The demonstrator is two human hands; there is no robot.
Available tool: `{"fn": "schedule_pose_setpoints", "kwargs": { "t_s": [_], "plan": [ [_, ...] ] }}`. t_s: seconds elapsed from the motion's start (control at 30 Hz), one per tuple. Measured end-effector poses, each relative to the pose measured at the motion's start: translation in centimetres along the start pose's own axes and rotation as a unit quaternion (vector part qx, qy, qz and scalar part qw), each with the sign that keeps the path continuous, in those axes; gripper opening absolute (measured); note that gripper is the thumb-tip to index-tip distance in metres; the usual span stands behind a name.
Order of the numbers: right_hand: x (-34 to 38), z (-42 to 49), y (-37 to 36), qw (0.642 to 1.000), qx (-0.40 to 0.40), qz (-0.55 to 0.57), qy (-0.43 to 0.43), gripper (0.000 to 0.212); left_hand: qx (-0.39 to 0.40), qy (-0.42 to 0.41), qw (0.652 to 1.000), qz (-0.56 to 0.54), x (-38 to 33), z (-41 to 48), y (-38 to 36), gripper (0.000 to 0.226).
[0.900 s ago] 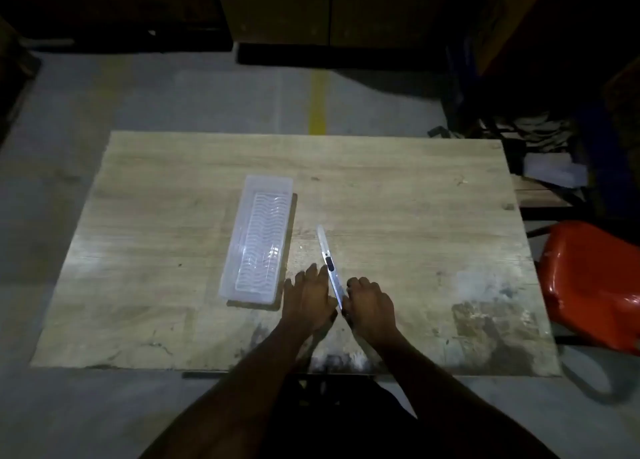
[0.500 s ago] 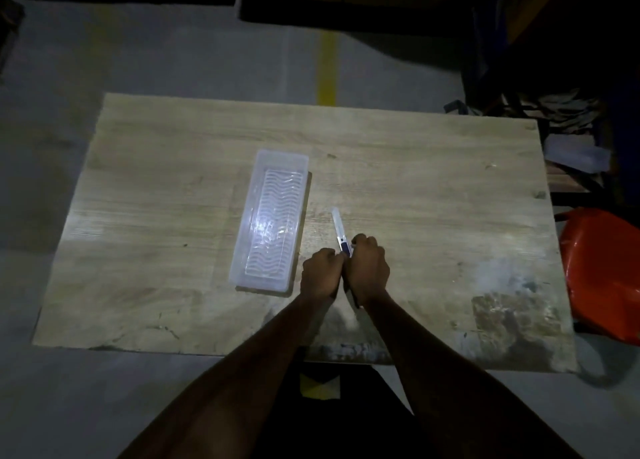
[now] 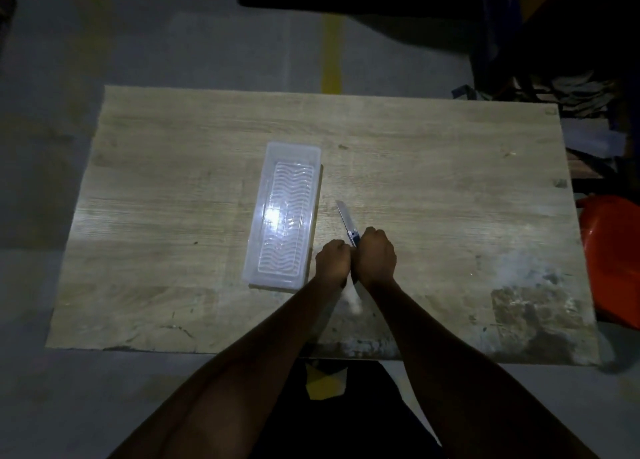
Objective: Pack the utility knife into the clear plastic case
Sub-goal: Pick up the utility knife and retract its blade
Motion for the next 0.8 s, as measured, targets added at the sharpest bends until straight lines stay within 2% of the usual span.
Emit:
{"fn": "schedule_pose_setpoints", "kwargs": {
  "t_s": [0.1,0.17,0.3,0.43,0.53,0.63,0.7,0.8],
  "plan": [
    [0.3,-0.7,0.8,0.999,-0.023,0.035,0.019,0.029,0.009,0.014,0.987,-0.162,-0.7,-0.3,0.3,0.038],
    [0.6,-1.6,1.9,0.997,-0.045,0.05,0.034,0.03,0.016,0.021,0.973,-0.229,-1.3,-0.6,0.3,0.039],
    [1.3,-4.0,5.4,0.985,-0.099,0.111,0.083,0.022,0.011,-0.033,0.964,-0.265,-3.2,-3.1,1.0,0.02],
    [1.2,-7.2,9.4,0.968,-0.153,0.138,0.146,0.022,0.053,-0.104,0.945,-0.305,-5.4,-7.1,1.7,0.027],
    [0.7,-9.5,12.6,0.964,-0.163,0.143,0.153,0.022,0.096,-0.129,0.934,-0.318,-6.6,-9.9,1.8,0.032],
    [0.0,-11.7,15.2,0.962,-0.146,0.169,0.159,0.021,0.12,-0.143,0.925,-0.331,-7.6,-12.3,1.5,0.034],
    [-0.8,-12.4,16.4,0.946,-0.101,0.276,0.139,0.022,0.124,-0.154,0.917,-0.346,-8.2,-13.5,1.4,0.034],
    [-2.2,-12.6,17.7,0.874,0.024,0.482,0.059,0.023,0.119,-0.169,0.914,-0.35,-9.0,-14.7,1.3,0.035]
  ]
}}
Point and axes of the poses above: each hand's wrist, its own z-axis towards the middle knuckle, its own y-axis out of the back of the hand, x = y × z, the point moved 1 cm from there along z, towards the middle knuckle, and after that the axes turned 7 degrees about x, right-handed, at the moved point
